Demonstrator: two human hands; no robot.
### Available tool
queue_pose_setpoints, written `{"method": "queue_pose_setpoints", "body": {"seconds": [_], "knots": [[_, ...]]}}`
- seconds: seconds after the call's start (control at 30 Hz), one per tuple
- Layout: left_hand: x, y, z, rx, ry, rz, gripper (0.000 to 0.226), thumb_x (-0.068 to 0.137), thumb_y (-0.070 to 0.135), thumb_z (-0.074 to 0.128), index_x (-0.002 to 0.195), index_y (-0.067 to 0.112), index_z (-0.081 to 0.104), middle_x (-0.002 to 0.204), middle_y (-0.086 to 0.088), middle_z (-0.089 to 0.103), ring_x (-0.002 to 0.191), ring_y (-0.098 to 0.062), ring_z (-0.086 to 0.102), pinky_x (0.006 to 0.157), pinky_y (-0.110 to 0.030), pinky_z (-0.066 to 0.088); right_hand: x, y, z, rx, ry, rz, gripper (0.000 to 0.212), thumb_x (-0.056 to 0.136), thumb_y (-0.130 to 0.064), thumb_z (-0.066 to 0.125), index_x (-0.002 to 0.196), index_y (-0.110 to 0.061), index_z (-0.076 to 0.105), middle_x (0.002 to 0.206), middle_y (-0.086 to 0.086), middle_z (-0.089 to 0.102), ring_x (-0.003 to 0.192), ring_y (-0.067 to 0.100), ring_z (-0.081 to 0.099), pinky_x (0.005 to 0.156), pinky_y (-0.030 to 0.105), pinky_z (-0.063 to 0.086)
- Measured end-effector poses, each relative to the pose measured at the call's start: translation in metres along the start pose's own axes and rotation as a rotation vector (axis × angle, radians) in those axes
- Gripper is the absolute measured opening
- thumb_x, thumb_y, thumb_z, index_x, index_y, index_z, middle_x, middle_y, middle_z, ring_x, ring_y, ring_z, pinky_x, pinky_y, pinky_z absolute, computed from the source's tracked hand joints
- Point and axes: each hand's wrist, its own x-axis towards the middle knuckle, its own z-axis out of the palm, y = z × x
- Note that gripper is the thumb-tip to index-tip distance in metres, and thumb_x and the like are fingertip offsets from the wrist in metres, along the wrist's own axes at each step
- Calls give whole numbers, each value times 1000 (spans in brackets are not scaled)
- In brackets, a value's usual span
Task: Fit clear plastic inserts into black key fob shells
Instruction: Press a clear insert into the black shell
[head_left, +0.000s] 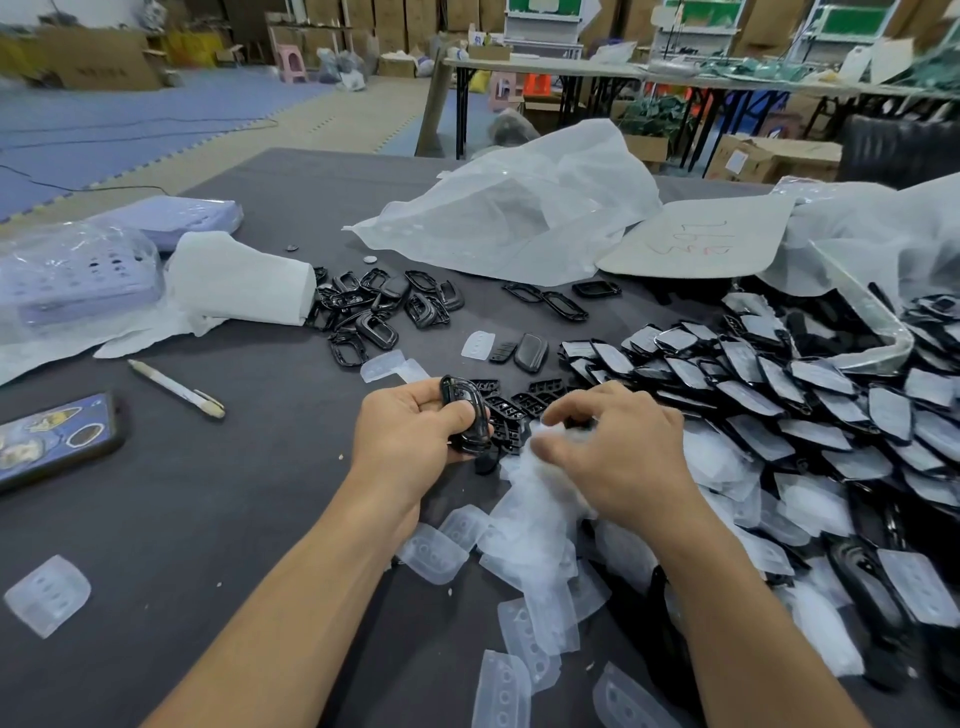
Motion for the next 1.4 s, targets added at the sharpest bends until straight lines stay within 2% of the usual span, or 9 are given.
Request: {"method": "queue_pose_setpoints", "body": {"seconds": [0.07, 0.23, 0.37, 0.5, 0.6, 0.8, 1.07, 1.23, 1.4], "knots": [[1, 0, 0, 1, -3, 2, 22, 93, -11, 64, 89, 7, 77, 81, -12, 80, 66, -19, 76, 56, -24, 59, -2, 0, 2, -119, -72, -34, 18, 81, -58, 71, 95, -47, 67, 107, -19, 49, 108, 9, 42, 90, 30, 16], [1, -2, 0, 17, -19, 0, 21, 94, -10, 64, 92, 7, 78, 84, -12, 81, 68, -19, 76, 57, -26, 60, -2, -1, 1, 192, 48, 18, 19, 81, -35, 81, 67, -39, 70, 98, -17, 58, 95, 4, 53, 98, 32, 36], [2, -2, 0, 19, -23, -8, 19, 94, -9, 65, 97, 5, 77, 86, -11, 81, 69, -19, 77, 57, -26, 59, -5, -2, -5, 765, 197, 78, 16, 72, -16, 89, 70, -28, 79, 63, -10, 58, 56, 4, 47, 57, 20, 41], [1, -2, 1, 24, -37, -2, 20, 93, -9, 65, 98, 5, 78, 87, -12, 81, 72, -20, 78, 58, -26, 60, -7, -11, -8, 1136, 146, 93, 16, 78, -6, 85, 69, -17, 78, 64, 7, 68, 57, 11, 56, 57, 19, 49], [1, -2, 1, 23, -39, -2, 20, 93, -9, 65, 97, 6, 78, 86, -12, 81, 72, -21, 78, 59, -28, 61, -9, -17, -4, 1165, 67, 165, 22, 88, -24, 80, 67, -20, 73, 67, 0, 66, 57, 9, 55, 55, 16, 48], [1, -3, 0, 28, -39, 7, 22, 92, -9, 66, 92, 8, 79, 82, -10, 80, 68, -19, 77, 58, -28, 61, -10, -20, 0, 1221, -19, 99, 30, 92, 8, 65, 114, -12, 68, 73, 8, 73, 57, 16, 58, 52, 20, 47], [1, -5, -1, 61, -59, 18, 19, 93, -6, 67, 98, 8, 79, 84, -12, 80, 71, -22, 77, 62, -30, 63, -10, -20, 2, 1279, 15, 104, 20, 81, 4, 80, 71, -13, 78, 60, 8, 66, 47, 13, 52, 45, 19, 39], [-3, -5, -1, 74, -112, 10, 21, 92, -6, 70, 99, 9, 81, 84, -13, 80, 69, -22, 76, 57, -30, 61, -10, -20, 0, 1395, -147, 79, 21, 83, 2, 75, 78, -17, 83, 65, 3, 67, 57, 13, 52, 56, 21, 41], [-9, -5, 2, 102, -220, 55, 14, 88, 7, 80, 92, 19, 84, 85, -14, 80, 74, -21, 75, 72, -39, 64, -12, -24, 6, 1135, -94, 47, 20, 77, 8, 79, 70, -11, 78, 60, 5, 68, 49, 11, 54, 49, 18, 43]]}}
